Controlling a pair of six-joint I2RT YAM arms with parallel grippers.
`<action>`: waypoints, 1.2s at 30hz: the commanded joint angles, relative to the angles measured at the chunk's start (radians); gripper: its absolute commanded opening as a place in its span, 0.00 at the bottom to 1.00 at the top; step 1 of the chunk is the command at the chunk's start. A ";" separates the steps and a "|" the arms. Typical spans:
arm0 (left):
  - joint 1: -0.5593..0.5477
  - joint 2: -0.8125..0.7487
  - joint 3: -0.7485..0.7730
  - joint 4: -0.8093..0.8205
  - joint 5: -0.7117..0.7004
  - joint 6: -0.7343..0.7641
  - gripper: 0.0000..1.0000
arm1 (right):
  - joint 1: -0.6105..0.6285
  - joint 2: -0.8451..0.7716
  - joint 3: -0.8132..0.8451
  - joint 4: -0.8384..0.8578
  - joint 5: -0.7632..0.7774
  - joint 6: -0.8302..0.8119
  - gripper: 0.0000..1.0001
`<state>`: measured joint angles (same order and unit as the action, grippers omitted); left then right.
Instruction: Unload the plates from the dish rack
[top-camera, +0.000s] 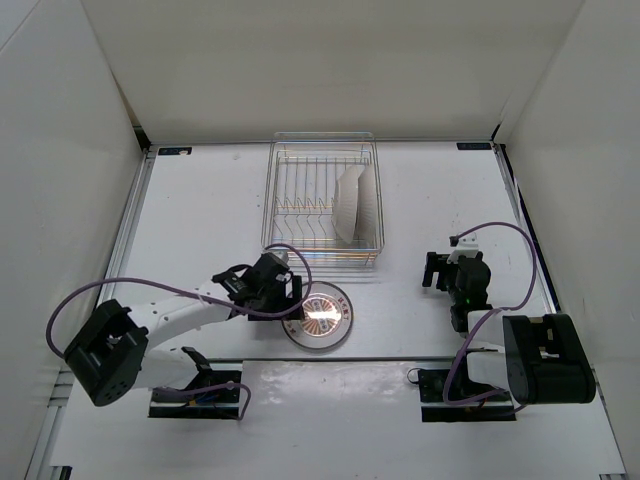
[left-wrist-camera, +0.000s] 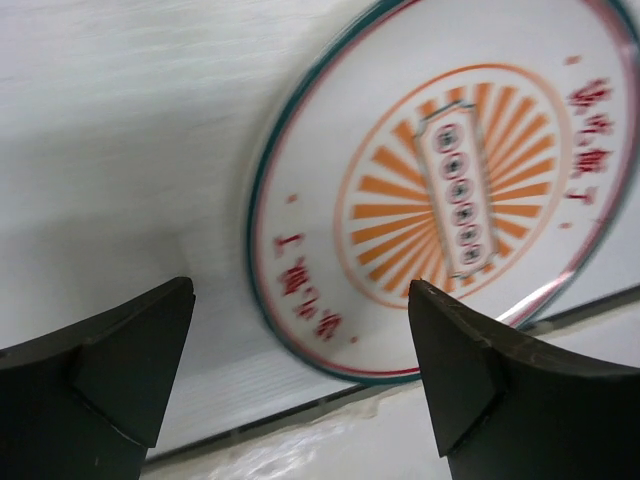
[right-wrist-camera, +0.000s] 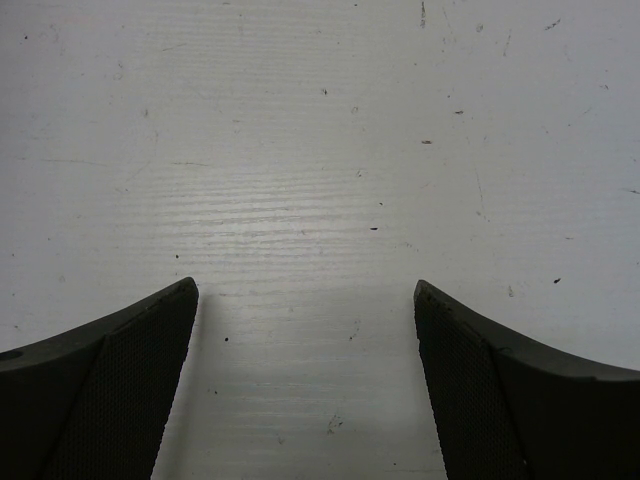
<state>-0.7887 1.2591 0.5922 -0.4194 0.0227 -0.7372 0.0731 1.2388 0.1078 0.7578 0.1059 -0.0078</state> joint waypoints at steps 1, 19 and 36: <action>0.006 -0.044 0.076 -0.217 -0.119 0.036 0.99 | 0.002 -0.001 -0.007 0.040 0.011 -0.009 0.90; 0.009 -0.454 0.159 -0.587 -0.463 0.286 0.99 | -0.002 0.005 0.003 0.029 0.009 -0.003 0.90; 0.013 -0.549 0.139 -0.648 -0.635 0.409 0.99 | -0.001 -0.268 0.701 -1.155 0.033 0.461 0.90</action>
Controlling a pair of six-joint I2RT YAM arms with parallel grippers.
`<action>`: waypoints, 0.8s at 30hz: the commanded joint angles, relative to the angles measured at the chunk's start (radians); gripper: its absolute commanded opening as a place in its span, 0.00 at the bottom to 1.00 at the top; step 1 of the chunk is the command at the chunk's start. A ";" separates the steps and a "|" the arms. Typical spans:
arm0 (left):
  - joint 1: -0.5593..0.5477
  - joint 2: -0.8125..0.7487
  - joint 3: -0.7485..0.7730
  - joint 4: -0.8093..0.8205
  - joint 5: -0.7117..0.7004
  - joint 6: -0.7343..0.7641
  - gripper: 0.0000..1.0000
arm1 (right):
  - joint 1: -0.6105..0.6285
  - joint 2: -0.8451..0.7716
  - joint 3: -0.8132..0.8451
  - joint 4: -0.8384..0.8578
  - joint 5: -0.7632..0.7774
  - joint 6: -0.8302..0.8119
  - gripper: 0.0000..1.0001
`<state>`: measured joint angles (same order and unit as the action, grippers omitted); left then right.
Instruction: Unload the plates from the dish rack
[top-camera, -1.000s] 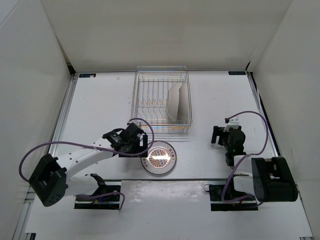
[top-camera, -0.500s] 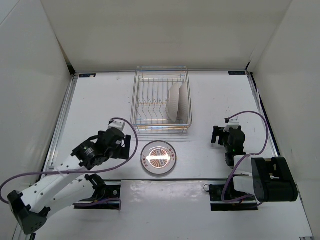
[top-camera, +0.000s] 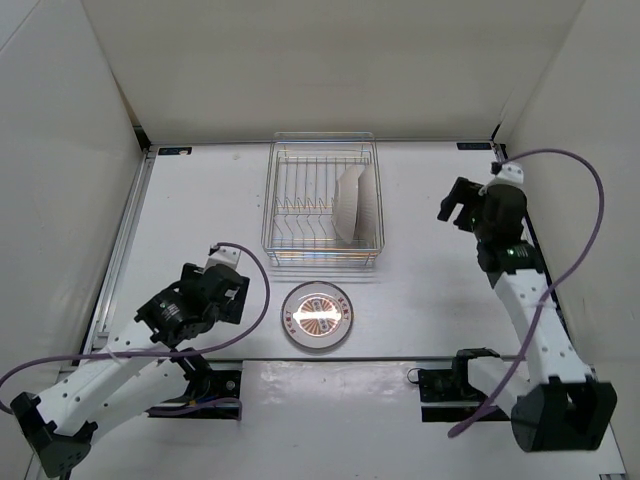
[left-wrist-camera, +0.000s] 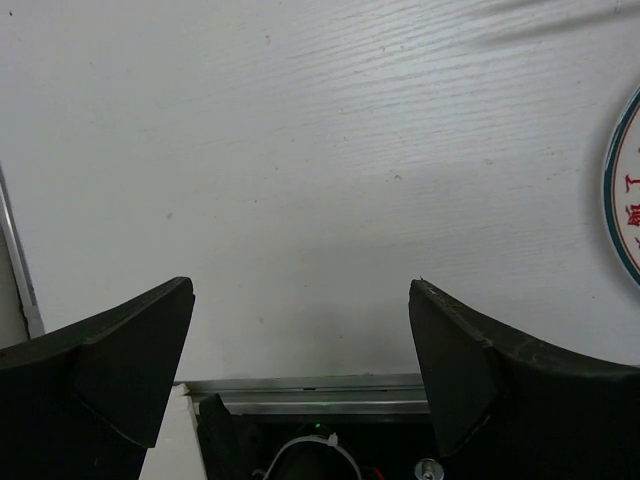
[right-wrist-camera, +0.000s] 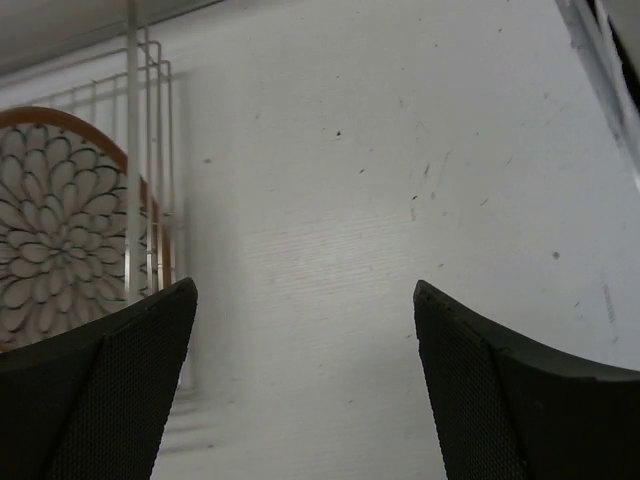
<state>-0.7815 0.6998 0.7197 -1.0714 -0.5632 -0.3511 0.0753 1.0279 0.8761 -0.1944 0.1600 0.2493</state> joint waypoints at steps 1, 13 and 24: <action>0.005 0.010 0.012 0.007 -0.049 0.040 0.99 | -0.003 -0.116 -0.147 -0.097 -0.051 0.267 0.90; 0.018 -0.026 0.001 0.007 -0.026 0.034 0.99 | 0.069 0.017 0.070 -0.056 -0.439 0.225 0.90; 0.018 0.009 0.009 -0.010 -0.010 0.032 0.99 | 0.138 0.286 0.181 0.134 -0.617 0.202 0.50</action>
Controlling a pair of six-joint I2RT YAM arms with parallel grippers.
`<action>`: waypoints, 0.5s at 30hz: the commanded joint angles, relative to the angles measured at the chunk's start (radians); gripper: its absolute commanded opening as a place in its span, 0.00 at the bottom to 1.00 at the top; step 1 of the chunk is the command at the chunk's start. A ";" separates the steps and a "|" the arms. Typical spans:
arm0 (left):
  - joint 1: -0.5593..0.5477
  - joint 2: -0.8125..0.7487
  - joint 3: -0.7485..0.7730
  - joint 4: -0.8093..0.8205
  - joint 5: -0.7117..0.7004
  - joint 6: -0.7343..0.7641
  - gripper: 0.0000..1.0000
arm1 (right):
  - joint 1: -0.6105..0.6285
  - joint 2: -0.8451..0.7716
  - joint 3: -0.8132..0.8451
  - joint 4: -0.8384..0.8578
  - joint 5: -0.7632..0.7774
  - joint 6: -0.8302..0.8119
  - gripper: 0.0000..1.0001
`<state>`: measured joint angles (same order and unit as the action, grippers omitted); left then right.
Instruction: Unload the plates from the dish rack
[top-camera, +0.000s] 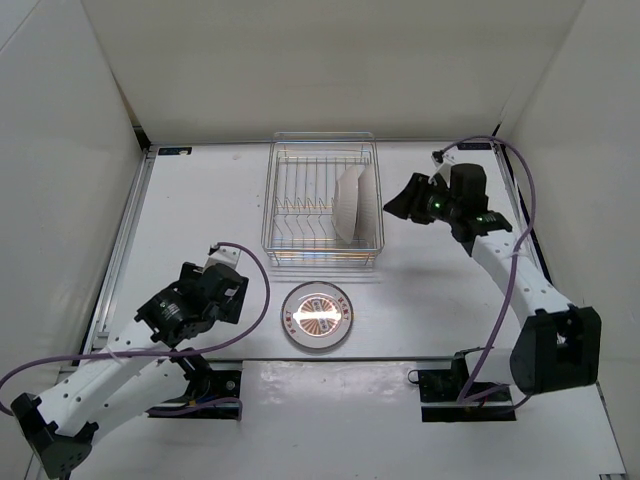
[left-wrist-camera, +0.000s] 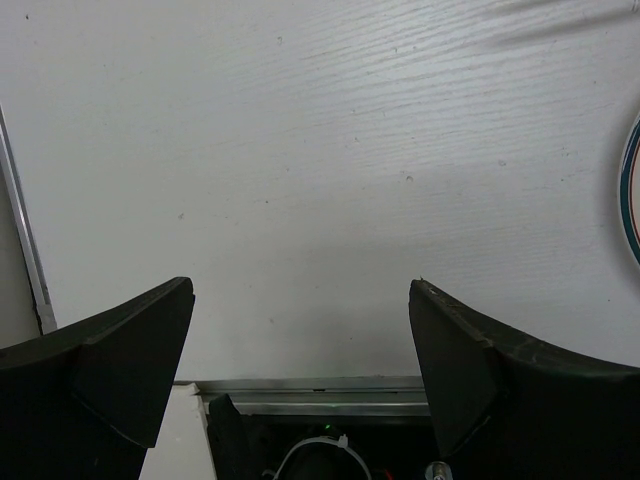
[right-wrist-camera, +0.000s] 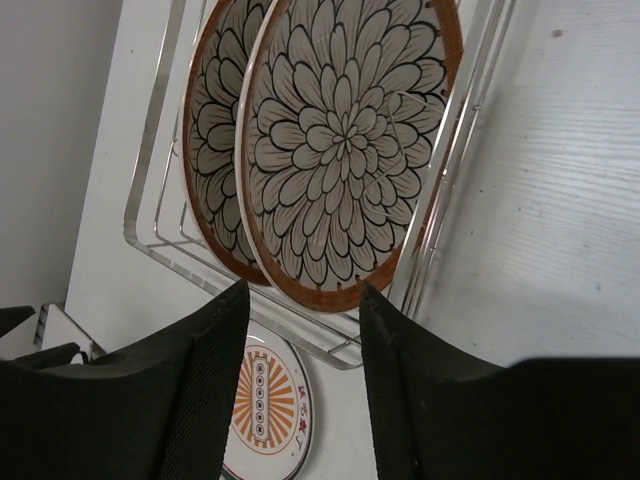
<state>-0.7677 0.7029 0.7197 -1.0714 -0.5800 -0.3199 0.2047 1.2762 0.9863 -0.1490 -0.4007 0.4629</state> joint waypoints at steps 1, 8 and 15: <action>0.005 0.007 0.009 -0.012 0.005 0.001 0.99 | 0.013 0.051 0.080 0.089 -0.079 -0.013 0.52; 0.005 0.007 0.006 -0.010 0.003 0.007 0.99 | 0.044 0.152 0.137 0.138 -0.116 -0.015 0.56; 0.004 0.015 0.006 -0.009 0.002 0.012 0.99 | 0.071 0.230 0.187 0.137 -0.112 -0.024 0.51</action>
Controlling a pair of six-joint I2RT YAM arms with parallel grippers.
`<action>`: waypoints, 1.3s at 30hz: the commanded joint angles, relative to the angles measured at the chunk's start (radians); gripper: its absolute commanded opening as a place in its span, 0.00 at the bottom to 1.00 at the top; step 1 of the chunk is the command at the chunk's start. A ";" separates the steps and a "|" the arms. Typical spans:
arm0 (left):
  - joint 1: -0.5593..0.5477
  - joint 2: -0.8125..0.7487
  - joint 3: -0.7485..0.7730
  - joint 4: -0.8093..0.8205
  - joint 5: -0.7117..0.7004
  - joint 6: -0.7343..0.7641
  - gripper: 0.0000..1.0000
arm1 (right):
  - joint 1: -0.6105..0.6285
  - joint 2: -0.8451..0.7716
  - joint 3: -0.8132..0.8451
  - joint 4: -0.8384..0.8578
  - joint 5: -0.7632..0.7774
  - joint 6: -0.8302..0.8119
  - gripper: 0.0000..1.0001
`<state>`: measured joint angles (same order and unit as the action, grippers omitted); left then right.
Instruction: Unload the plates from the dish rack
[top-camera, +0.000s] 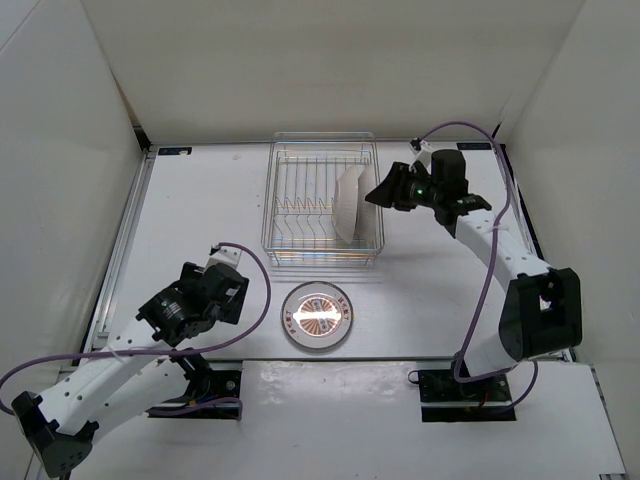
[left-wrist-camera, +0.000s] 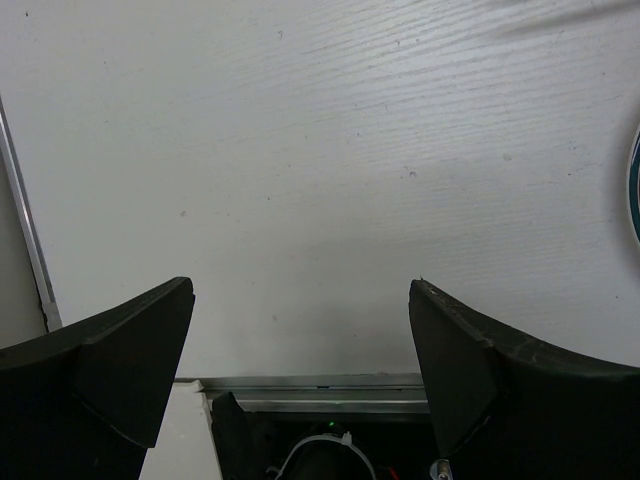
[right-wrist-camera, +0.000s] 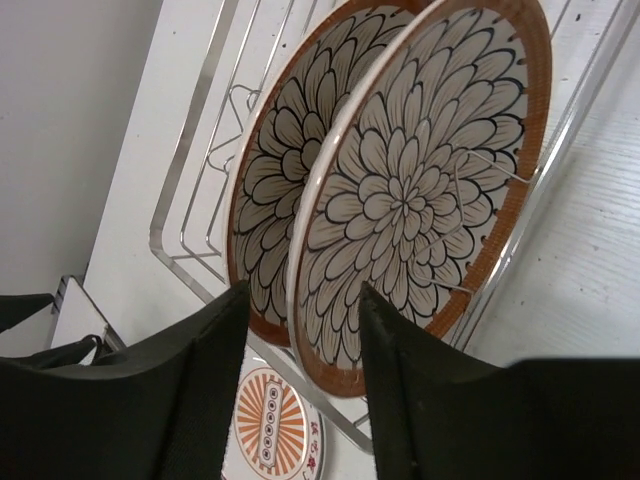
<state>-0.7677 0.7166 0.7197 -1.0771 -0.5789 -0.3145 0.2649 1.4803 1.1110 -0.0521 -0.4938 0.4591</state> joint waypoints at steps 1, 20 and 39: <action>0.004 0.003 0.007 -0.006 0.001 0.008 0.99 | 0.019 0.040 0.069 0.040 -0.017 -0.023 0.49; 0.004 0.021 0.006 -0.004 0.002 0.018 0.99 | 0.031 0.075 0.125 0.086 -0.011 -0.057 0.00; 0.005 0.035 0.006 -0.001 0.010 0.020 0.99 | 0.028 0.054 0.256 0.054 0.049 -0.051 0.00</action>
<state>-0.7677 0.7521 0.7197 -1.0771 -0.5758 -0.2993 0.2996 1.5791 1.2480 -0.1318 -0.4503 0.4377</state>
